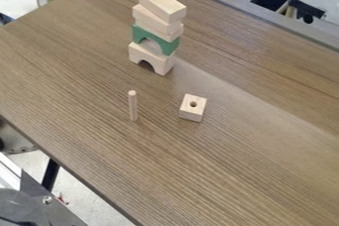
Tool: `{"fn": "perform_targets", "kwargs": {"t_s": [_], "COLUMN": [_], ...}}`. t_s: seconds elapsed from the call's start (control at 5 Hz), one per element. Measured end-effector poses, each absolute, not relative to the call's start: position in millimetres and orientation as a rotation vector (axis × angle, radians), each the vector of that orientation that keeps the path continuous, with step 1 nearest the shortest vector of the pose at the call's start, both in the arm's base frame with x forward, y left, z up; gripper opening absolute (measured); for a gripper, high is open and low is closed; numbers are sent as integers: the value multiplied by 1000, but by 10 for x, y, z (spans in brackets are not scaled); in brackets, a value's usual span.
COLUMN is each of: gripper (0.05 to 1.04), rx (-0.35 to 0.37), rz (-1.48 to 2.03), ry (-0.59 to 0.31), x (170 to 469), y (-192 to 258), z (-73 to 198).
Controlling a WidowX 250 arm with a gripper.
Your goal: Take the block off of the tower and put it to the left edge of the table
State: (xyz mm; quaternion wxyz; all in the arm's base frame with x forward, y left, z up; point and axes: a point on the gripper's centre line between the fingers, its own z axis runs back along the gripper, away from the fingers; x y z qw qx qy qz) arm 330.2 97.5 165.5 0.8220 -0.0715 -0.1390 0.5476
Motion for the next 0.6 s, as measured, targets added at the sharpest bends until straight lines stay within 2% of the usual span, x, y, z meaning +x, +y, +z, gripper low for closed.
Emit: {"fn": "perform_targets", "kwargs": {"t_s": [0.6], "gripper": [1000], "rx": [-126], "rz": [1159], "ry": [-300], "x": [3351], "y": [943], "z": [1584]}}
